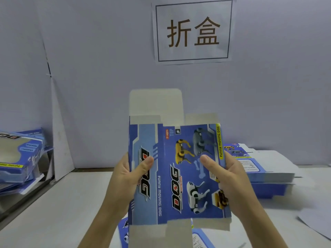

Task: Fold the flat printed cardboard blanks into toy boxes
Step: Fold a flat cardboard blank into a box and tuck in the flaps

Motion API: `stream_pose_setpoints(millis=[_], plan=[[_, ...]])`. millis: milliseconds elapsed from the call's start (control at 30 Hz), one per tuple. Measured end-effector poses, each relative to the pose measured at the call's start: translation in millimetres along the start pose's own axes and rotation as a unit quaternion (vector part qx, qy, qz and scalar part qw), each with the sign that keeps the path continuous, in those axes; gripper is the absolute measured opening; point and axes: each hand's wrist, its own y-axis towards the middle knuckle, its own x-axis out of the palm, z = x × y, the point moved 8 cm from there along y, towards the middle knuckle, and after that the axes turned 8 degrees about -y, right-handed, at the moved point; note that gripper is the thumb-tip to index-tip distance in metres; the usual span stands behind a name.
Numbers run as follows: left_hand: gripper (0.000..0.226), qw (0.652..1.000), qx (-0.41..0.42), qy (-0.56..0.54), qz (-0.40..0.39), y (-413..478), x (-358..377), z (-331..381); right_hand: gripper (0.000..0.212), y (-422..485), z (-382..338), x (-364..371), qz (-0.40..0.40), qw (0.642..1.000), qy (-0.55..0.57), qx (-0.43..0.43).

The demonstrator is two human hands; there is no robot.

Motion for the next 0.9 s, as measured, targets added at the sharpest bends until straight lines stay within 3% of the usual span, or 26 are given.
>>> stream_pose_setpoints(millis=[67, 133, 267, 333, 400, 467, 533, 633, 700, 767, 833, 900], plan=[[0.024, 0.999, 0.03, 0.029, 0.018, -0.5, 1.7, 4.8, 0.021, -1.1, -4.3, -1.9, 0.027, 0.999, -0.01, -0.024], [0.03, 0.998, 0.04, 0.05, 0.023, -0.6, 3.9, 6.7, 0.016, -3.1, -9.5, -1.4, 0.049, 0.998, 0.005, -0.036], [0.073, 0.992, 0.061, 0.101, -0.032, -3.0, 16.5, 14.8, 0.01, -6.6, -22.3, 4.8, 0.05, 0.995, 0.011, -0.082], [0.084, 0.987, 0.081, 0.129, -0.049, -4.0, 17.1, 15.6, 0.018, -7.0, -24.7, 12.7, 0.002, 0.997, 0.004, -0.082], [0.089, 0.981, 0.107, 0.151, -0.052, -4.5, 13.2, 19.4, 0.049, -7.2, -26.6, 23.3, -0.092, 0.988, 0.122, -0.037], [0.09, 0.957, 0.175, 0.226, -0.057, -8.7, 12.9, 31.4, 0.066, -6.2, -26.9, 16.9, -0.112, 0.972, 0.207, -0.003], [0.085, 0.918, 0.242, 0.303, -0.084, -16.2, 23.1, 41.4, 0.055, -3.9, -19.8, 10.1, -0.095, 0.954, 0.277, 0.054], [0.084, 0.901, 0.263, 0.321, -0.129, -21.4, 36.6, 42.5, 0.043, -5.7, -8.7, 14.8, -0.117, 0.922, 0.357, 0.096], [0.091, 0.895, 0.271, 0.326, -0.141, -22.5, 39.1, 41.9, 0.037, -9.0, -14.8, 16.6, -0.134, 0.921, 0.358, 0.077], [0.096, 0.881, 0.291, 0.338, -0.157, -24.3, 39.9, 40.2, 0.03, -9.4, -20.1, 11.8, -0.131, 0.943, 0.297, 0.07], [0.099, 0.867, 0.312, 0.355, -0.159, -25.2, 42.3, 40.2, 0.027, -10.8, -25.4, 17.4, -0.181, 0.943, 0.268, 0.072], [0.09, 0.863, 0.328, 0.355, -0.143, -25.3, 43.8, 43.4, 0.027, -10.3, -12.1, 11.9, -0.156, 0.975, 0.136, 0.081]])
